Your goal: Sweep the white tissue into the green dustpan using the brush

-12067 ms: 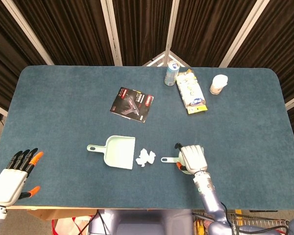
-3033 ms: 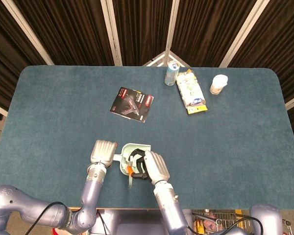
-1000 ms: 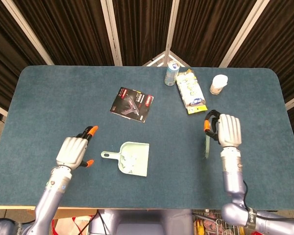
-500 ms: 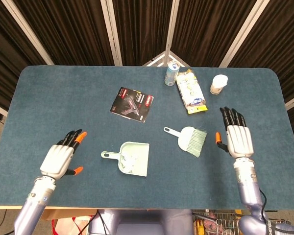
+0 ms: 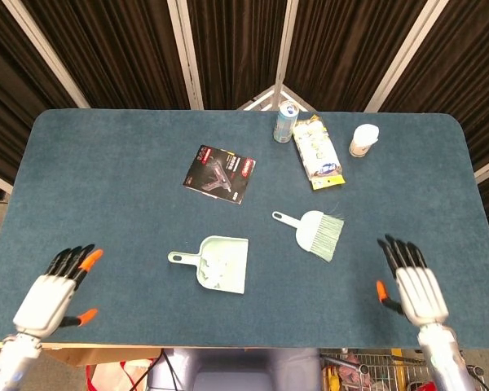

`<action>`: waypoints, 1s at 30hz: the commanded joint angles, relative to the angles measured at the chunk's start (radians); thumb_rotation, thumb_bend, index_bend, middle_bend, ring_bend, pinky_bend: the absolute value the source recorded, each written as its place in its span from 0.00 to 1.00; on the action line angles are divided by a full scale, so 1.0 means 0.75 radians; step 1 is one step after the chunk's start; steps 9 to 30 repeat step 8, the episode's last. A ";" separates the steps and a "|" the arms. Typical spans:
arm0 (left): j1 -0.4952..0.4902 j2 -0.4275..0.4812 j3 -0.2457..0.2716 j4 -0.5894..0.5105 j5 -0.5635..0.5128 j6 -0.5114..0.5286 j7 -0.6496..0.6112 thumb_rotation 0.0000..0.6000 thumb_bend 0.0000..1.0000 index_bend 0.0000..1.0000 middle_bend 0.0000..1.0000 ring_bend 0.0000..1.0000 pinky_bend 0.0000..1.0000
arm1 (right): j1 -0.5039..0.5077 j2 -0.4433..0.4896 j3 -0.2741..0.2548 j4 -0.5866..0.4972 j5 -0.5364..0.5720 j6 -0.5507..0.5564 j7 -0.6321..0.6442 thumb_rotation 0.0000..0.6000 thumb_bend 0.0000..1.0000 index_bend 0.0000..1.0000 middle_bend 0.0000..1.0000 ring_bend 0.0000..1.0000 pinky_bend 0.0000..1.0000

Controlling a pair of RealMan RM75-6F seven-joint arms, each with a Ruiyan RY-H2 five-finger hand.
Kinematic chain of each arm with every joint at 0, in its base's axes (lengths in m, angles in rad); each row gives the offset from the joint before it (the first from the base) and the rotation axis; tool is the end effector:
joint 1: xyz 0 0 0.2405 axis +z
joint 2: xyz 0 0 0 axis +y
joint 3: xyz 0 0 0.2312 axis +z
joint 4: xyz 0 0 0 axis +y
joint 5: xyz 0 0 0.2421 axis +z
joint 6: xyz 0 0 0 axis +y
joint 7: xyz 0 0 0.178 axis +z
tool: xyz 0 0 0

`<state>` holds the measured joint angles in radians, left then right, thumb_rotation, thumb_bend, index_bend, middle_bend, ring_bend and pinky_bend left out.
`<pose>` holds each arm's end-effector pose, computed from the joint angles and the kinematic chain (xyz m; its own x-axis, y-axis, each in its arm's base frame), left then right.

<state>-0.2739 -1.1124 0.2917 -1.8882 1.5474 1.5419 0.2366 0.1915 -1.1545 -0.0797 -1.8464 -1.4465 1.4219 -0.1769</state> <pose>-0.2269 0.1701 0.0617 0.4183 0.2134 0.8829 0.9018 -0.2134 -0.3758 -0.2418 -0.2028 0.0592 0.3261 -0.1855 0.9270 -0.9452 -0.0776 0.3170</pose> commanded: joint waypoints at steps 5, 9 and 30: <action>0.126 0.000 0.028 0.239 0.162 0.111 -0.069 1.00 0.00 0.00 0.00 0.00 0.02 | -0.153 0.038 -0.111 0.176 -0.246 0.188 0.114 1.00 0.49 0.00 0.00 0.00 0.00; 0.137 -0.011 0.005 0.268 0.173 0.102 -0.053 1.00 0.00 0.00 0.00 0.00 0.01 | -0.160 0.032 -0.097 0.209 -0.275 0.208 0.110 1.00 0.49 0.00 0.00 0.00 0.00; 0.137 -0.011 0.005 0.268 0.173 0.102 -0.053 1.00 0.00 0.00 0.00 0.00 0.01 | -0.160 0.032 -0.097 0.209 -0.275 0.208 0.110 1.00 0.49 0.00 0.00 0.00 0.00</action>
